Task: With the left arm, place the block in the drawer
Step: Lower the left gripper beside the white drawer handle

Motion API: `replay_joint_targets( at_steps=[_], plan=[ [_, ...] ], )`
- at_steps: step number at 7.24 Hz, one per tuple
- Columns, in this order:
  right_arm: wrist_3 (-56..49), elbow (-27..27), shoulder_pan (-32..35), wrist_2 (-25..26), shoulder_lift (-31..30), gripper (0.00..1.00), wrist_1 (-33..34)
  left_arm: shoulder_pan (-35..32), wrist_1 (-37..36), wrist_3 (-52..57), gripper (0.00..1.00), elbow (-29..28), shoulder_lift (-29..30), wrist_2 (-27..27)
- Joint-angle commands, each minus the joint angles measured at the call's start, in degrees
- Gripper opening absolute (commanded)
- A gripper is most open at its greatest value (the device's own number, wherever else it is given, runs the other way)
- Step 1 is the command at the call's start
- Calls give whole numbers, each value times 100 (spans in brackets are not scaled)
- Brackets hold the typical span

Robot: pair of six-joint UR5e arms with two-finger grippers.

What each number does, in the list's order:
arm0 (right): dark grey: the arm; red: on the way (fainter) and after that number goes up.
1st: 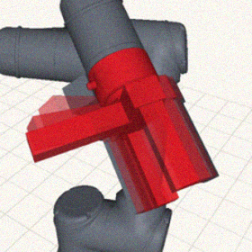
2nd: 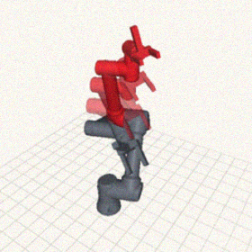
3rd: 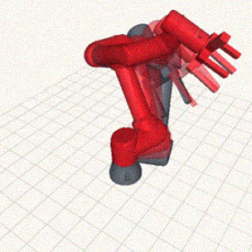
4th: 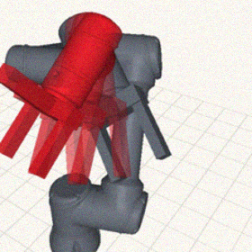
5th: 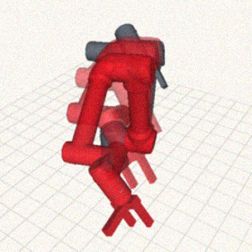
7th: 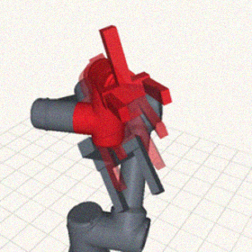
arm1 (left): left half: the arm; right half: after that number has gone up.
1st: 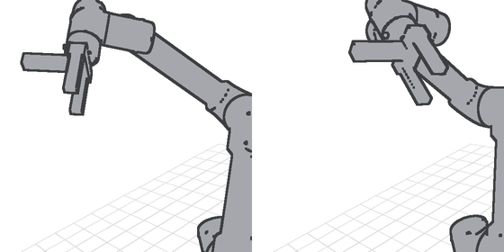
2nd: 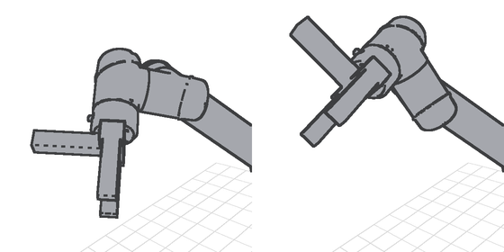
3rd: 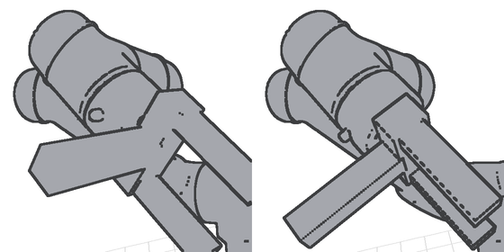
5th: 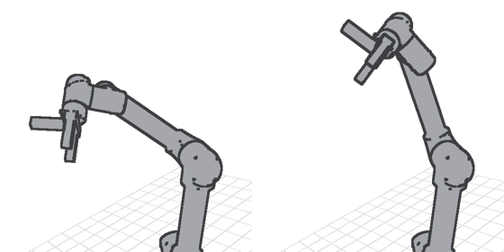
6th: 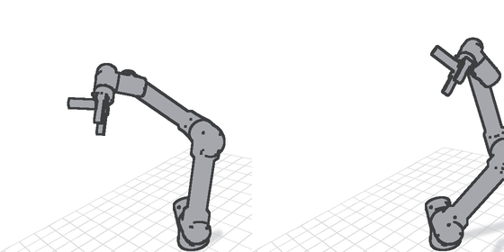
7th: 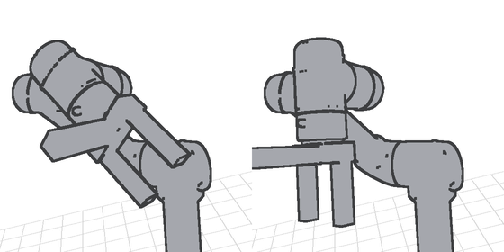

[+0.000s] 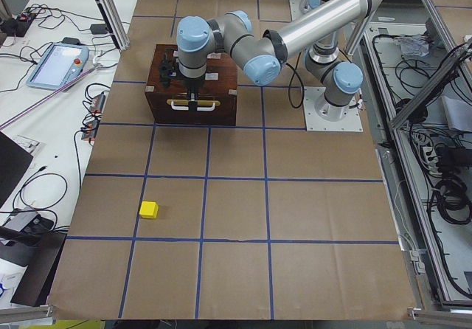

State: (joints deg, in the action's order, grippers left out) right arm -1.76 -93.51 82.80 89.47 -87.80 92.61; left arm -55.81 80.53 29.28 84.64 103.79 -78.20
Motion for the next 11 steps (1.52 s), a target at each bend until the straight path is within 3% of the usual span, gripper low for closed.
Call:
replay_joint_targets(
  at_steps=[1, 3, 11],
  plan=[
    [9, 0, 0, 0, 0, 100, 3, 52, 198, 331, 99, -9, 220, 338],
    [0, 0, 0, 0, 0, 100, 3, 175, 567, 971, 99, 9, 265, 358],
    [0, 9, 0, 0, 0, 100, 3, 114, 490, 956, 99, 167, 836, 385]
  ],
)
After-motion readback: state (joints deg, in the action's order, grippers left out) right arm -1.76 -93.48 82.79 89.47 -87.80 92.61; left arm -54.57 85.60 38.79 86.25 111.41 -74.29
